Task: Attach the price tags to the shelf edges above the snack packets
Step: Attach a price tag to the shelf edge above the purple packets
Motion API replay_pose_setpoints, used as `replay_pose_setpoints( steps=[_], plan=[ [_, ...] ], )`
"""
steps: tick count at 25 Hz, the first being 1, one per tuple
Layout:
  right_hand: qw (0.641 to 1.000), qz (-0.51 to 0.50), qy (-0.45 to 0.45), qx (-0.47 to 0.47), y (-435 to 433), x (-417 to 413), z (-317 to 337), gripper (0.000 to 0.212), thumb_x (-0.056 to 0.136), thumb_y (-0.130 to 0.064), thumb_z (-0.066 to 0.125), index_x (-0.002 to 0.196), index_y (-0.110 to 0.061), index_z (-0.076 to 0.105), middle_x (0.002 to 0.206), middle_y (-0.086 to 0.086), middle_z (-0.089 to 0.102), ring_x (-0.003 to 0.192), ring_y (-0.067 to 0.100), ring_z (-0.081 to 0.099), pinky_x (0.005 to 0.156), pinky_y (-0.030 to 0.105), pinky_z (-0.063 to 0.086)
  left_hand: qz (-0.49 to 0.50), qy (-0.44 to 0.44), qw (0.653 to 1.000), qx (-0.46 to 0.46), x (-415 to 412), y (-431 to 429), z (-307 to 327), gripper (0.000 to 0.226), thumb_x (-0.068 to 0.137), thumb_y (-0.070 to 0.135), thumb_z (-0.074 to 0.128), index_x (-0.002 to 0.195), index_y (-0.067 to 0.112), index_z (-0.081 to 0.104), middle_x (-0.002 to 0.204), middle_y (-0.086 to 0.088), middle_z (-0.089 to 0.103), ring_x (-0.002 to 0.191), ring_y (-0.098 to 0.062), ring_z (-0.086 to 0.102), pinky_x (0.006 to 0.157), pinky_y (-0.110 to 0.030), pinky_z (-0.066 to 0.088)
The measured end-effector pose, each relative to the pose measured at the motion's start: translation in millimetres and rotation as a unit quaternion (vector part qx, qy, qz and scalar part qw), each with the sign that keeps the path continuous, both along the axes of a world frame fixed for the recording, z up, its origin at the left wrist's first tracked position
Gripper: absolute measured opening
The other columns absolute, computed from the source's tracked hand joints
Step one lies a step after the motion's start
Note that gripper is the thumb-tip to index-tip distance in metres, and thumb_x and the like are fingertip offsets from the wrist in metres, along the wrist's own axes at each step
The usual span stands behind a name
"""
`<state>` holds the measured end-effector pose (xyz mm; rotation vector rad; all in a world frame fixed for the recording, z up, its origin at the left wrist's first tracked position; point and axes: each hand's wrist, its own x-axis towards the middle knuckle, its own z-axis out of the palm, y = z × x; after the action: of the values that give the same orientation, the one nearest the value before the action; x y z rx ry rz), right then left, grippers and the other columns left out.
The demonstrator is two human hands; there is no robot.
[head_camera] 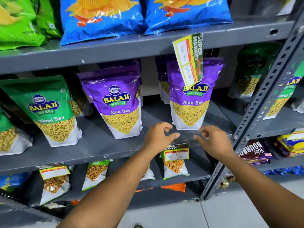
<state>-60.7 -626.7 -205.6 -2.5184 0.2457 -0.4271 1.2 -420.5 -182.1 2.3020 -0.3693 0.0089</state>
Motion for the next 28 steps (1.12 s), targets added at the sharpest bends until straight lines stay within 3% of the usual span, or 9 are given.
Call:
replay_pose_setpoints(
  steps=[2,4,7,10,14,17,24,26,28],
  plan=[
    [0.993,-0.006,-0.058,0.107,-2,0,26,0.021,0.078,-0.029,0.074,0.096,-0.021,0.066,0.08,0.0,0.064,0.074,0.016,0.061,0.07,0.025,0.049,0.002,-0.036,0.988,-0.15,-8,-14,33,0.022,0.073,0.033,0.077,0.089,0.02,0.068,0.083,0.001,0.066,0.074,-0.012,0.061,0.071,-0.03,0.051],
    [0.96,0.015,-0.113,0.256,5,2,55,0.02,0.08,-0.016,0.073,0.099,-0.017,0.065,0.081,0.004,0.065,0.071,0.008,0.062,0.066,0.012,0.048,0.027,-0.167,0.964,-0.205,-17,-21,72,0.012,0.075,0.029,0.072,0.074,0.02,0.064,0.07,0.001,0.065,0.064,-0.014,0.059,0.064,-0.032,0.051],
    [0.887,0.049,-0.157,0.432,30,3,91,0.021,0.086,-0.007,0.063,0.107,-0.009,0.064,0.082,0.004,0.065,0.063,-0.002,0.062,0.061,0.012,0.049,0.042,-0.411,0.896,-0.166,-31,-16,135,0.013,0.076,0.021,0.067,0.068,0.014,0.06,0.067,0.0,0.062,0.064,-0.021,0.056,0.064,-0.033,0.045],
    [0.816,0.04,-0.153,0.556,51,5,119,0.014,0.089,-0.015,0.059,0.099,-0.023,0.064,0.086,0.0,0.07,0.063,0.004,0.064,0.061,0.02,0.05,0.043,-0.545,0.831,-0.103,-30,-11,188,0.008,0.076,0.022,0.066,0.074,0.014,0.066,0.074,-0.004,0.067,0.07,-0.028,0.058,0.065,-0.037,0.044],
    [0.75,0.033,-0.136,0.647,67,8,143,0.01,0.093,-0.021,0.055,0.089,-0.022,0.064,0.077,-0.007,0.072,0.059,0.008,0.062,0.06,0.024,0.046,0.05,-0.539,0.834,0.106,-14,-25,228,0.034,0.08,0.033,0.06,0.109,0.018,0.068,0.095,-0.008,0.067,0.089,-0.038,0.058,0.07,-0.043,0.047],
    [0.745,0.019,-0.129,0.654,70,9,153,0.009,0.091,-0.024,0.057,0.088,-0.019,0.064,0.076,-0.003,0.067,0.06,0.011,0.06,0.059,0.026,0.043,0.008,-0.475,0.854,0.212,-8,-37,234,0.04,0.086,0.039,0.056,0.12,0.019,0.061,0.105,-0.01,0.059,0.101,-0.038,0.051,0.077,-0.045,0.043],
    [0.762,-0.014,-0.172,0.624,67,7,166,0.015,0.09,-0.023,0.059,0.077,-0.019,0.062,0.072,-0.002,0.066,0.06,0.011,0.056,0.052,0.024,0.041,-0.021,-0.498,0.842,0.206,-3,-46,246,0.022,0.086,0.036,0.061,0.093,0.018,0.071,0.094,-0.005,0.067,0.096,-0.035,0.055,0.073,-0.039,0.04],
    [0.769,-0.004,-0.223,0.599,57,0,172,0.016,0.091,-0.02,0.059,0.075,-0.019,0.064,0.067,-0.002,0.064,0.057,0.008,0.054,0.051,0.023,0.042,-0.025,-0.499,0.855,0.141,-8,-38,247,0.02,0.084,0.036,0.062,0.086,0.018,0.071,0.086,-0.005,0.069,0.088,-0.034,0.058,0.073,-0.04,0.045],
    [0.779,0.022,-0.279,0.562,41,-8,181,0.02,0.09,-0.019,0.06,0.071,-0.019,0.066,0.064,0.0,0.063,0.056,0.009,0.055,0.053,0.025,0.046,-0.011,-0.47,0.883,0.009,-17,-25,240,0.018,0.082,0.037,0.065,0.081,0.021,0.072,0.081,-0.002,0.072,0.081,-0.028,0.062,0.072,-0.038,0.051]
  ],
)
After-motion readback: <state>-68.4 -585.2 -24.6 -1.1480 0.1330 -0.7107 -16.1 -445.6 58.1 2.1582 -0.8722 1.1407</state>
